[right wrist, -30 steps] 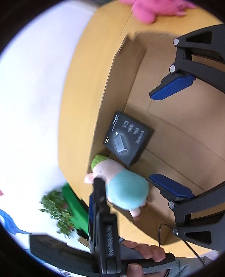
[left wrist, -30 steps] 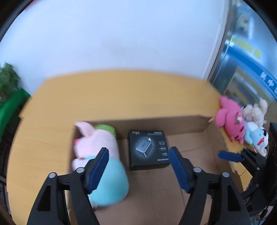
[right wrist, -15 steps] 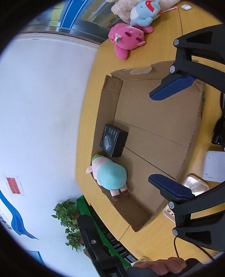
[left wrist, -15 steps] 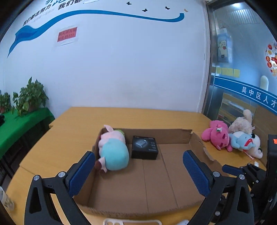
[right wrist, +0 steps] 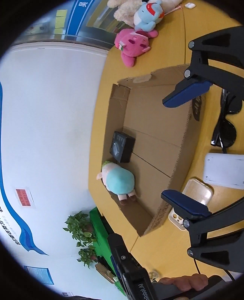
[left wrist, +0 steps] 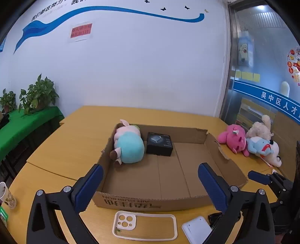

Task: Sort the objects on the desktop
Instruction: 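Lower the left tool onto the white device and grasp it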

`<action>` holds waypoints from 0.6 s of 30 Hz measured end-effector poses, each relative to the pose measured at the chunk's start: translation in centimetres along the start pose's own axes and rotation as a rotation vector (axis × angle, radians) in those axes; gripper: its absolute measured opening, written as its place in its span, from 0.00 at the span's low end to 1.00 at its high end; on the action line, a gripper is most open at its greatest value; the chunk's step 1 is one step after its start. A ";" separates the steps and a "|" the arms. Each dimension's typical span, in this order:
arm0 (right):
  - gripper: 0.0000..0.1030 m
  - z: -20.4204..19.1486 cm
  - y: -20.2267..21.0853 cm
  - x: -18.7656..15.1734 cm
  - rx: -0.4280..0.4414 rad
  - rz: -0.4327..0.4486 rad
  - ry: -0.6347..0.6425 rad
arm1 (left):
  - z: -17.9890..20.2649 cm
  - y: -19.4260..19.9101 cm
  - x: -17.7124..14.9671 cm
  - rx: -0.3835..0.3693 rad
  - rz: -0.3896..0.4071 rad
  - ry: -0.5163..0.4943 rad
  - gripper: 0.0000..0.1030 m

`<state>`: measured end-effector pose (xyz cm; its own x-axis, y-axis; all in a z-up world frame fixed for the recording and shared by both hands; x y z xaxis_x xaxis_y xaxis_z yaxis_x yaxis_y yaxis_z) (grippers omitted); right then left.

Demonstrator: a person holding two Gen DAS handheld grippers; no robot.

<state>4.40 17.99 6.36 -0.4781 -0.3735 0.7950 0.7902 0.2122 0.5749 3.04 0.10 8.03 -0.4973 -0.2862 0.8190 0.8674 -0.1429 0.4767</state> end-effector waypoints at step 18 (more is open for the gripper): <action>0.87 -7.5 -4.6 -14.1 0.233 -0.317 0.037 | 0.8 -6.3 -13.3 -0.202 -0.496 -0.019 0.99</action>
<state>10.37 15.51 -8.93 -0.6669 -0.4845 0.5662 0.4958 0.2788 0.8225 4.16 5.54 -5.63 -0.8470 -0.1212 0.5177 0.5138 -0.4368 0.7384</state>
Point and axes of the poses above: each gripper's, at about its wrist camera, not at the fingertips, and y roughly against the way its jaws point, z to its right, x to its top, the point moved 7 cm from there along -y, roughly the way its jaws point, and after that the axes turned 14 degrees about y, right-handed, at the moved point
